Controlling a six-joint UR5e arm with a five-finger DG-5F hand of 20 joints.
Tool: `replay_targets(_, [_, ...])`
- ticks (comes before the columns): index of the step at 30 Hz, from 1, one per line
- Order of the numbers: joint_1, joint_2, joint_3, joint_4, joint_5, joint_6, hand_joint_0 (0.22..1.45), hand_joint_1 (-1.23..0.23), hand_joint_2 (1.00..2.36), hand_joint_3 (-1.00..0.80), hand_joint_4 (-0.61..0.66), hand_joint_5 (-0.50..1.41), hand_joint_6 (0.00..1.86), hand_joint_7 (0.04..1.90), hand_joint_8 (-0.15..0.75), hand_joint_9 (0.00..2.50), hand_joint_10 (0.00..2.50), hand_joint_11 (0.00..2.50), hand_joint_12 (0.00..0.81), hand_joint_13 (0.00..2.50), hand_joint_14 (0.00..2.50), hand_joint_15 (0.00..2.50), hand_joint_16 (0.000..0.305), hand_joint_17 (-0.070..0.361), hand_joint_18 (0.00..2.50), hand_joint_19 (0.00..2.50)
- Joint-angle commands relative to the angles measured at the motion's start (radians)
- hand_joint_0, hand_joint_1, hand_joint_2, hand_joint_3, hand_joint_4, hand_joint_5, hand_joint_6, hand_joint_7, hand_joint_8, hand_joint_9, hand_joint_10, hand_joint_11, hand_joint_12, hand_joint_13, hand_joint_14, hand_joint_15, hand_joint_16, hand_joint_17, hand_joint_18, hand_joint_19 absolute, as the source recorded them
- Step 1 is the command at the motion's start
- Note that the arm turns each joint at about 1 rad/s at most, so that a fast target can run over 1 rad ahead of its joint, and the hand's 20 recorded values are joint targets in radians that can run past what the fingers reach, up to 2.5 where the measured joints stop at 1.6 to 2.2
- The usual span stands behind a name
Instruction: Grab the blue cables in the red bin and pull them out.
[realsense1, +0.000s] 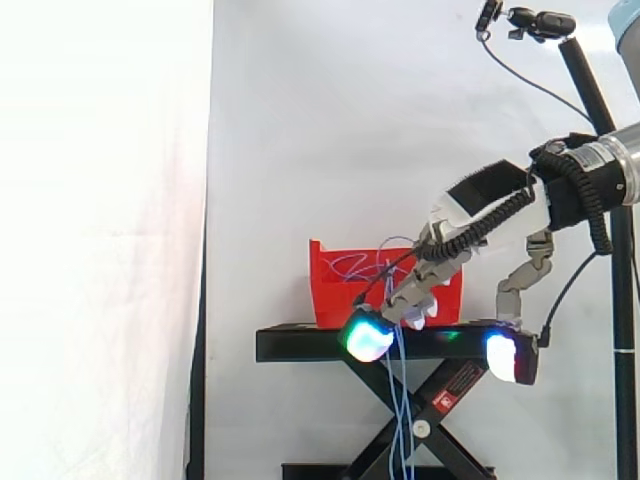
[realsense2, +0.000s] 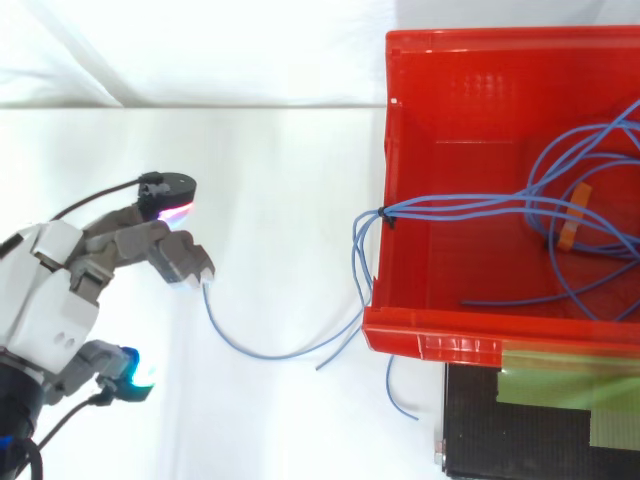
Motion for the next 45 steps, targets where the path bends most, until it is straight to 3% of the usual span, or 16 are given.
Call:
replay_targets(1, [0.007,-0.001,0.000,-0.021,0.050,-0.008,0.65,-0.96,1.00,-1.00,0.14,0.37,0.01,0.30,0.252,0.68,0.03,1.00,0.368,0.82,0.02,1.01,0.049,0.111,0.72,1.23])
replay_targets(7, [0.013,-0.001,0.029,-0.057,0.061,-0.003,0.65,-0.94,1.00,-1.00,0.13,0.36,0.01,0.30,0.253,0.67,0.03,0.99,0.366,0.80,0.02,0.98,0.051,0.115,0.69,1.19])
replay_targets(14, [0.014,-0.001,0.032,-0.043,0.049,-0.002,0.65,-0.94,1.00,-1.00,0.13,0.36,0.01,0.30,0.250,0.66,0.03,0.98,0.369,0.79,0.02,0.97,0.051,0.115,0.68,1.16])
replay_targets(17, [0.007,-0.013,0.032,-0.014,0.026,0.008,0.65,-0.93,1.00,-1.00,0.13,0.36,0.01,0.30,0.249,0.65,0.03,0.97,0.365,0.79,0.02,0.96,0.051,0.114,0.67,1.14])
replay_targets(21, [-0.001,-0.082,0.046,0.012,-0.037,0.051,0.66,-0.93,1.00,-1.00,0.13,0.36,0.01,0.30,0.248,0.65,0.03,0.96,0.367,0.78,0.02,0.96,0.051,0.115,0.66,1.13])
replay_targets(23, [-0.003,-0.082,0.047,0.025,-0.053,0.064,0.66,-0.92,1.00,-1.00,0.13,0.36,0.01,0.30,0.248,0.65,0.03,0.97,0.363,0.78,0.02,0.95,0.051,0.115,0.65,1.13])
replay_targets(28, [-0.003,-0.082,0.060,0.048,-0.054,0.061,0.66,-0.92,1.00,-1.00,0.13,0.36,0.01,0.30,0.249,0.65,0.03,0.97,0.363,0.77,0.02,0.95,0.051,0.115,0.64,1.13])
replay_targets(31, [-0.004,-0.082,0.087,0.026,-0.056,0.023,0.66,-0.93,1.00,-1.00,0.13,0.36,0.01,0.31,0.247,0.65,0.03,0.96,0.363,0.77,0.02,0.95,0.051,0.115,0.64,1.13])
replay_targets(32, [-0.009,-0.082,0.116,0.019,-0.051,-0.061,0.66,-0.93,1.00,-1.00,0.13,0.37,0.01,0.31,0.247,0.65,0.03,0.96,0.361,0.77,0.02,0.95,0.051,0.115,0.64,1.14])
replay_targets(34, [-0.021,-0.082,0.158,-0.006,-0.048,-0.160,0.67,-0.95,1.00,-1.00,0.14,0.40,0.01,0.35,0.247,0.65,0.03,0.99,0.359,0.77,0.03,0.96,0.051,0.114,0.63,1.14])
replay_targets(35, [-0.021,-0.082,0.158,-0.006,-0.048,-0.160,0.67,-0.98,1.00,-1.00,0.14,0.41,0.01,0.38,0.246,0.66,0.03,0.99,0.355,0.77,0.03,0.96,0.050,0.113,0.63,1.15])
replay_targets(37, [-0.027,-0.082,0.182,-0.032,-0.034,-0.222,0.68,-0.99,1.00,-1.00,0.15,0.45,0.01,0.44,0.242,0.67,0.03,1.01,0.353,0.77,0.03,0.96,0.050,0.113,0.63,1.14])
replay_targets(41, [-0.041,-0.082,0.191,-0.028,-0.023,-0.313,0.68,-1.04,1.00,-1.00,0.15,0.50,0.01,0.55,0.242,0.67,0.03,1.07,0.351,0.76,0.02,0.95,0.051,0.114,0.63,1.14])
replay_targets(45, [-0.047,-0.080,0.191,-0.006,-0.023,-0.321,0.68,-1.06,1.00,-1.00,0.14,0.52,0.01,0.57,0.243,0.66,0.03,1.08,0.350,0.76,0.03,0.96,0.050,0.113,0.64,1.14])
